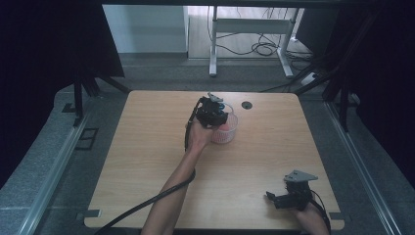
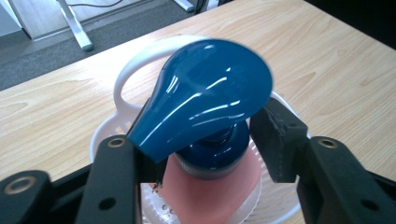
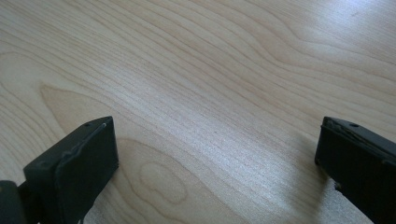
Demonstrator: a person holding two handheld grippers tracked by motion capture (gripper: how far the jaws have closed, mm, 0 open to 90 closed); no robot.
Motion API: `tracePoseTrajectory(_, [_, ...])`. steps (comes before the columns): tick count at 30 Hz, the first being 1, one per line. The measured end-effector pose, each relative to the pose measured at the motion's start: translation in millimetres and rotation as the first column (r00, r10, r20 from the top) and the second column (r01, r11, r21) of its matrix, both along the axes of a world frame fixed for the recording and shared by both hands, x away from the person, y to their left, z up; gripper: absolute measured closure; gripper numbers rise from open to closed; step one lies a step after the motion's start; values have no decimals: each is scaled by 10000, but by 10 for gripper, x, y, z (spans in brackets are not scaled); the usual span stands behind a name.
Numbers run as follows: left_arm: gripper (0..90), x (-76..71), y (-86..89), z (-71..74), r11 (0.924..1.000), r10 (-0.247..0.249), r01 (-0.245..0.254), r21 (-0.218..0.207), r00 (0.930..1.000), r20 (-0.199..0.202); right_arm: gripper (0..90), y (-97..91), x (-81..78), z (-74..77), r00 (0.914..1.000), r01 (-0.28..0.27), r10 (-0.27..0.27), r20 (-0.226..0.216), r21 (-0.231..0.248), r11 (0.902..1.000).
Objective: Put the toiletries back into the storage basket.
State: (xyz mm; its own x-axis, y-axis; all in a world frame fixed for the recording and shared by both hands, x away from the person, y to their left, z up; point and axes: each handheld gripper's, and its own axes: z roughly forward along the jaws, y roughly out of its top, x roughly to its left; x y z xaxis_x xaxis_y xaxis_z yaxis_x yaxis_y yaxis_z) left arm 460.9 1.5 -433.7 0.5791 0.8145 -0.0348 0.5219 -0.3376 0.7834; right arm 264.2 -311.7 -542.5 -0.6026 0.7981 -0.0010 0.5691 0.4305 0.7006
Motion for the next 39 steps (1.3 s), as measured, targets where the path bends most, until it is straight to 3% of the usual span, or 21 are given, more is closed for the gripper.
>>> tracePoseTrajectory(24, [213,-88,32,108,9993,-374,374,66,9992,123,0,2,0,0,10000,2,-2,9,-12,10000])
tracePoseTrajectory(39, [161,-184,100,204,9979,-653,651,56,9976,238,0,6,0,1,10000,1,-1,-6,-9,10000])
